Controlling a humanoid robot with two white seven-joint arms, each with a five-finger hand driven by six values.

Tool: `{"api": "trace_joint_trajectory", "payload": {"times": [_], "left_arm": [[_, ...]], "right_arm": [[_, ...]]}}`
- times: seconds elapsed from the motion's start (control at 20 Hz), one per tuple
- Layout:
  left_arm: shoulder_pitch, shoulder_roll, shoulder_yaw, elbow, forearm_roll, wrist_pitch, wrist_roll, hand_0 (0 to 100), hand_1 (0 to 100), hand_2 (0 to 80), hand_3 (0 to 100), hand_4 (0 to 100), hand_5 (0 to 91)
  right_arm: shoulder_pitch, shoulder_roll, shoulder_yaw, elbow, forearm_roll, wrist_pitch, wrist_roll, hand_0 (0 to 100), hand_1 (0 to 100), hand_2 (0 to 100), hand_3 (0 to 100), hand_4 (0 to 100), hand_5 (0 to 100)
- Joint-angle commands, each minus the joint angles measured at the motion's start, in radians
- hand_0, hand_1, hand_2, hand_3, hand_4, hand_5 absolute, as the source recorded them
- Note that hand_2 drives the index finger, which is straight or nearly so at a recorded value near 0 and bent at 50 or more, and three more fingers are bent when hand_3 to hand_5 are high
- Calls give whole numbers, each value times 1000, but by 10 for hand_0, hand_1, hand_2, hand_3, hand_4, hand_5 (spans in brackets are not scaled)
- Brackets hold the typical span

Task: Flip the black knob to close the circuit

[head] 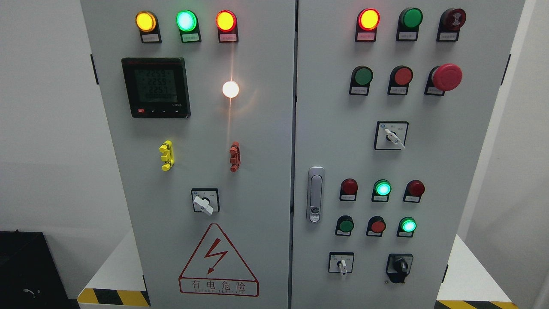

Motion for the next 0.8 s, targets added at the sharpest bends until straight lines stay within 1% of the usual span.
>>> {"api": "trace_joint_trajectory", "payload": {"times": [0.0,0.05,0.1,0.15,0.2,0.25,0.3,0.35,0.45,0.5,0.6,0.75], "left_arm": [[0,0,0,0,0,0,1,120,556,0,0,0,0],[0,0,0,0,0,0,1,120,556,0,0,0,0],[0,0,0,0,0,0,1,120,556,0,0,0,0],[0,0,0,0,0,0,1,120,556,0,0,0,0],[0,0,0,0,0,0,1,120,556,0,0,0,0],[0,0,0,0,0,0,1,120,556,0,0,0,0],[0,0,0,0,0,0,1,120,556,0,0,0,0],[0,0,0,0,0,0,1,120,556,0,0,0,0],[0,0,0,0,0,0,1,120,556,0,0,0,0],[0,-1,0,0,0,0,1,120,556,0,0,0,0],[0,0,0,0,0,0,1,120,556,0,0,0,0],[0,0,0,0,0,0,1,120,556,0,0,0,0]], "right_arm": [[-4,1,-83,-591,231,20,2,0,146,528,636,558,454],[-4,-1,-84,-640,271,20,3,0,144,548,653,572,473],[-4,-6,-88,-687,323,16,5,0,131,589,682,596,510],[-4,-3,-98,-733,383,13,5,0,116,626,710,620,547],[-4,1,-109,-782,433,11,3,0,110,638,720,633,562],[-4,4,-112,-832,469,11,3,0,101,686,756,669,612],[-4,4,-112,-881,492,13,3,0,89,748,821,727,674],[-4,7,-112,-924,519,16,5,0,82,766,835,744,694],[-16,36,-112,-988,595,17,5,0,59,835,921,792,789],[-24,45,-112,-1017,633,19,5,0,54,844,932,804,801],[-34,48,-111,-1071,673,31,0,0,20,881,985,860,866],[-74,50,-101,-1119,696,86,8,0,0,908,1000,898,905]]}}
